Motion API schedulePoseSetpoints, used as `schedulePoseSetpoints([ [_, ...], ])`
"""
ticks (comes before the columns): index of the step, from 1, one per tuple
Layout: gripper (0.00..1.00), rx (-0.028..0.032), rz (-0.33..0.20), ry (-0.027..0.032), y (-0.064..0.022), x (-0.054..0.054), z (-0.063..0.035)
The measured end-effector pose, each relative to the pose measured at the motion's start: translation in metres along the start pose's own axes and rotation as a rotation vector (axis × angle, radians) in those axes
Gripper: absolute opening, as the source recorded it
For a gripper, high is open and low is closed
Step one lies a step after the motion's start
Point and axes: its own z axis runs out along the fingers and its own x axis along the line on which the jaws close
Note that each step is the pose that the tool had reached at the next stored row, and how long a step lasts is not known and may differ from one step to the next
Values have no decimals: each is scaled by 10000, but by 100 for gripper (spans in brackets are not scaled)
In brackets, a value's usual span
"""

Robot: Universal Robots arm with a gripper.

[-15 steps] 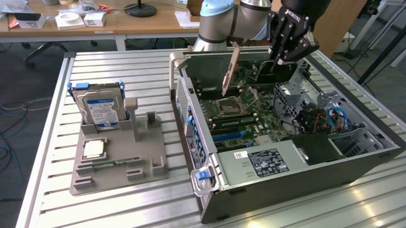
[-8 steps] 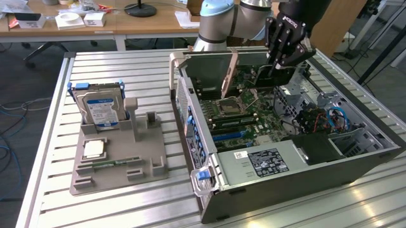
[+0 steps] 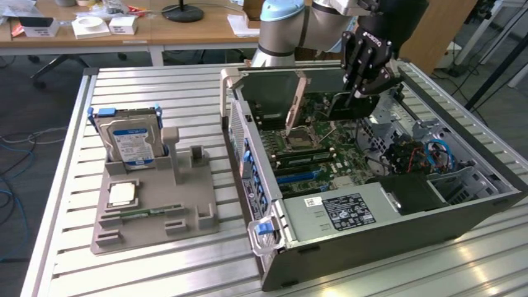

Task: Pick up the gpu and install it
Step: 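Insert the gpu into the slot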

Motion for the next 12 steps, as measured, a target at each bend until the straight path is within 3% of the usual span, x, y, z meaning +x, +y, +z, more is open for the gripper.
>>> schedulePoseSetpoints([
  [12, 26, 13, -2, 0, 42, 2, 151],
])
